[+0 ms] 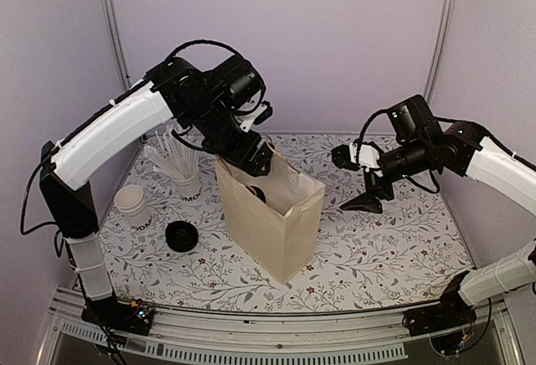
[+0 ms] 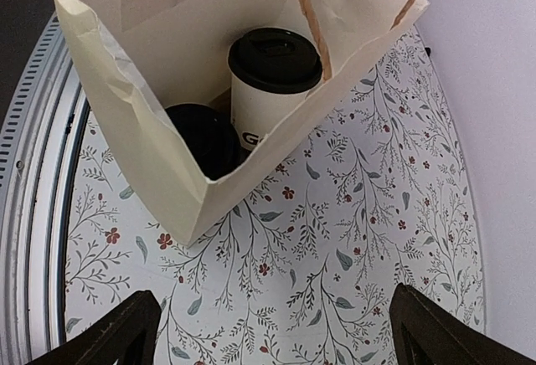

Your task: Pack the takeout coffee

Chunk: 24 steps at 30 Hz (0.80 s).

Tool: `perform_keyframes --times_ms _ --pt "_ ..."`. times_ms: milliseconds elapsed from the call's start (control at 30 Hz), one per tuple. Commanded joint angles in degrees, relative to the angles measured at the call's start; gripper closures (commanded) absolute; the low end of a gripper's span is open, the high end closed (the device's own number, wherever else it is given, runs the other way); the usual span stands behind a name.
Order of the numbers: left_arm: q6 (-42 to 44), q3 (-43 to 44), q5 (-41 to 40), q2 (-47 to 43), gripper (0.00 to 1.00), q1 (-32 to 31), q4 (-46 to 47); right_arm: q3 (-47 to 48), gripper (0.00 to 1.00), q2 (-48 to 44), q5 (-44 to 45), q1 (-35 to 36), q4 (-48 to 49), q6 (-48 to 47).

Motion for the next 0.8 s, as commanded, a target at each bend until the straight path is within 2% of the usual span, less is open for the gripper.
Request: perform_keyframes --times_ms 0,267,500,600,767 --pt "2.28 -1.82 -4.04 -1.51 0.00 -0.89 -0.67 -0.60 0.01 0.03 -1.02 -0.20 0.93 0.45" --pt "4.31 -0.92 -11.10 -1.59 0.00 -2.54 -0.36 0.47 0.01 0.38 -1.53 -0.20 0.15 1.10" --pt "6.57 1.57 -10.45 -6.33 0.00 -3.26 6.02 6.02 0.01 0.61 -5.44 -0.20 -2.24 2.93" --pt "5.11 -1.21 -10.43 -9.59 0.00 -3.34 9.31 10.71 0.01 2.33 -8.65 -0.13 -3.20 5.60" --pt "2.42 -11.47 -12.59 -18.26 0.00 -4.07 14.37 20.00 0.02 8.64 -12.51 1.20 -4.32 12.95"
